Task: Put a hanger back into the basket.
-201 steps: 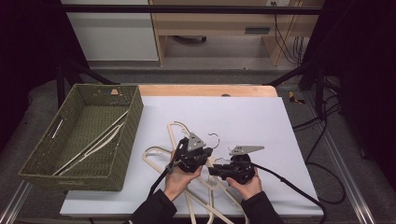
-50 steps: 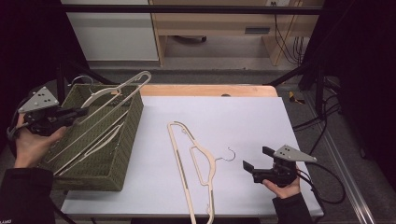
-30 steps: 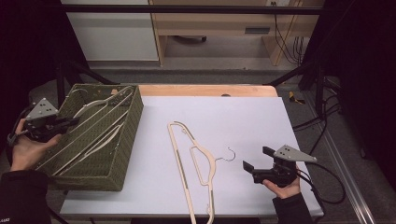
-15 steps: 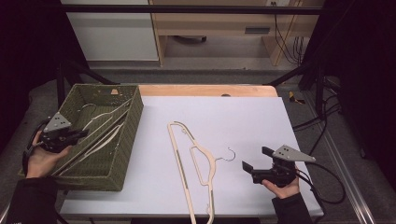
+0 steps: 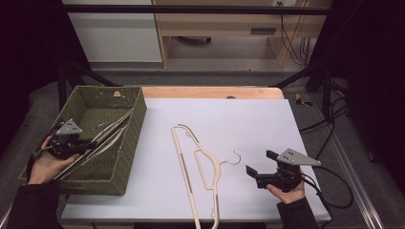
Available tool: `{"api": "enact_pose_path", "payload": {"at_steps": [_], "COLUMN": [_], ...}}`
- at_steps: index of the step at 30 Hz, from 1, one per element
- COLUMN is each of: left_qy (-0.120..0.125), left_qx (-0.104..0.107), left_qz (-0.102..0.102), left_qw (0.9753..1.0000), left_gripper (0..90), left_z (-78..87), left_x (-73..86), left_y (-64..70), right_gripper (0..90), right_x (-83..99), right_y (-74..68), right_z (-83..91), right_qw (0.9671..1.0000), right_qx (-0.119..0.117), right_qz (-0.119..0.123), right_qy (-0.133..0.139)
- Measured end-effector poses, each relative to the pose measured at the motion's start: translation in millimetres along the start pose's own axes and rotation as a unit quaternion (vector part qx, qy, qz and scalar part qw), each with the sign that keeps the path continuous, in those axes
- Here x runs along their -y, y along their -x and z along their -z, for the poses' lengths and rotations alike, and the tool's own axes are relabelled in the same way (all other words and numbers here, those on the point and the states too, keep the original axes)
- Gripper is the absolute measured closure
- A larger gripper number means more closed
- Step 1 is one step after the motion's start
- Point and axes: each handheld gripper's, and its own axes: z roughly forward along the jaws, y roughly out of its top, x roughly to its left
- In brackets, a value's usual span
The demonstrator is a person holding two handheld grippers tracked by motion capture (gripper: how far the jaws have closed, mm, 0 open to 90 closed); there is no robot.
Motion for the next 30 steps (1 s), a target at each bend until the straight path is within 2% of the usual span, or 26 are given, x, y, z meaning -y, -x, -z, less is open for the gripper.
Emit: {"api": "enact_pose_path", "payload": {"at_steps": [3,4,7,11,19,22,23,24,25,27,28,29,30], "left_qy": [-0.001,-0.012,-0.017,-0.023,-0.023,-0.012,0.002,0.002,0.012,0.037,0.037,0.049,0.057], "left_qx": [0.004,0.011,0.019,0.021,0.028,0.031,0.033,0.033,0.033,0.025,0.025,0.023,0.021], "left_qz": [-0.002,-0.006,-0.004,-0.005,-0.017,-0.018,-0.016,-0.016,-0.015,-0.013,-0.013,-0.01,-0.008], "left_qw": [1.0,0.9999,0.9997,0.9995,0.9992,0.9993,0.9993,0.9993,0.9993,0.9989,0.9989,0.9985,0.9981], "left_gripper": [79.0,78.0,76.2,74.8,70.6,68.5,67.8,67.0,67.0,63.1,61.4,61.4,56.2], "left_z": [-2.2,-2.2,-7.6,-10.7,-3.7,5.0,10.7,10.7,14.0,20.8,20.8,23.5,25.1], "left_x": [0.0,-0.5,0.5,1.1,0.0,-1.5,-2.5,-2.5,-3.6,-7.9,-7.9,-10.4,-12.1], "left_y": [2.3,2.9,6.4,8.4,10.7,11.8,13.3,13.3,15.3,21.2,21.2,23.9,25.5], "right_gripper": [5.1,5.2,5.1,5.1,5.2,5.2,5.2,5.2,5.2,5.3,5.3,5.3,5.3], "right_x": [-0.5,-0.6,0.1,-0.2,-0.8,-1.1,-1.3,-1.3,-1.4,-2.2,-2.2,-2.3,-2.3], "right_y": [-0.6,-1.2,-1.3,-1.7,-1.3,-1.7,-1.8,-1.8,-1.9,-1.8,-1.8,-1.7,-1.6], "right_z": [0.0,-0.5,-2.0,-1.8,-0.7,-1.1,-0.9,-0.9,-0.8,0.1,0.1,0.0,-0.3], "right_qw": [1.0,1.0,1.0,1.0,1.0,1.0,1.0,1.0,1.0,1.0,1.0,1.0,1.0], "right_qx": [0.001,-0.002,-0.001,-0.004,-0.001,-0.002,-0.003,-0.003,-0.002,-0.003,-0.003,-0.003,-0.003], "right_qz": [0.002,0.002,0.006,0.003,0.002,0.001,0.0,0.0,0.001,0.003,0.003,0.003,0.003], "right_qy": [0.0,0.0,-0.003,-0.002,0.0,0.0,0.001,0.001,0.002,0.004,0.004,0.005,0.005]}}
